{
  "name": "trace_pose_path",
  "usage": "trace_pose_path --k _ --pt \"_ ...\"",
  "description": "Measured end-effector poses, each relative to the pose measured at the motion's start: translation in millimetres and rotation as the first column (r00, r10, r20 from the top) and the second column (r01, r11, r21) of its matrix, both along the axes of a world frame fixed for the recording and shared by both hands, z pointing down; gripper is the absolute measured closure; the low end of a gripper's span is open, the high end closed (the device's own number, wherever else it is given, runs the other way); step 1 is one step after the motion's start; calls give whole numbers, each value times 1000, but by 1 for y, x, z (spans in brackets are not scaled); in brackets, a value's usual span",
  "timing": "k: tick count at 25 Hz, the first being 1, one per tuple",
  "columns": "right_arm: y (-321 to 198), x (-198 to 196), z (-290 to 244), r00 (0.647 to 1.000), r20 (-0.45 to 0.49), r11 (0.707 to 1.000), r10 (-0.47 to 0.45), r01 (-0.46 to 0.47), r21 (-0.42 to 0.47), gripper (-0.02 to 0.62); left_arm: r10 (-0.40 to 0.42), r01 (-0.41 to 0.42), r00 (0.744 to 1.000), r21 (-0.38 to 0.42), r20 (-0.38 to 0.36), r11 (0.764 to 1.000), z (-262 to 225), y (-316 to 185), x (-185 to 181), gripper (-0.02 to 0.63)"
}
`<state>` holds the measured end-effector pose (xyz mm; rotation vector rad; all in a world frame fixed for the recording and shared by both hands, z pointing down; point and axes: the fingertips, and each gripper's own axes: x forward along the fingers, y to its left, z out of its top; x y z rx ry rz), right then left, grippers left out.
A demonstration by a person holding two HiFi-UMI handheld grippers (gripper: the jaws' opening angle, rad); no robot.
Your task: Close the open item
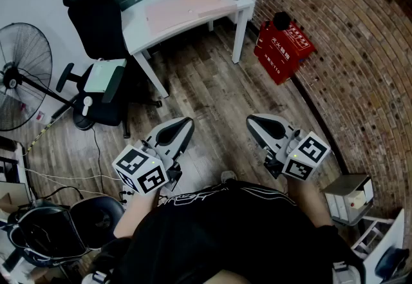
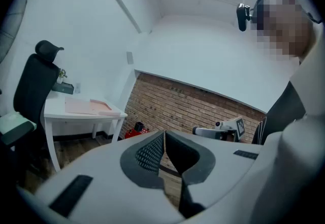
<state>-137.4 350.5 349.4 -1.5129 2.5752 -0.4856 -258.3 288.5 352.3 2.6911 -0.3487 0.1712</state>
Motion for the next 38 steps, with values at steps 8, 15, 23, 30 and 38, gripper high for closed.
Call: trace_pose_path --k 8,15,23,30,38 --pt "-4 -2 3 999 -8 999 33 -33 -6 594 2 -2 1000 -3 -3 1000 6 -6 -11 568" --pt "-4 -4 -6 1000 -21 1000 -4 4 11 594 -24 24 1000 17 -12 1000 -4 -9 -10 568" --pt "-13 31 -17 997 -51 998 56 -54 45 543 -106 105 994 52 30 993 -12 -28 4 563" --pt "-23 74 -17 992 -78 994 95 -90 58 457 -151 152 988 52 -19 987 -19 -50 32 444" --pt "-28 123 -4 985 -99 990 138 -134 51 367 -163 165 986 50 -27 985 0 -62 71 368"
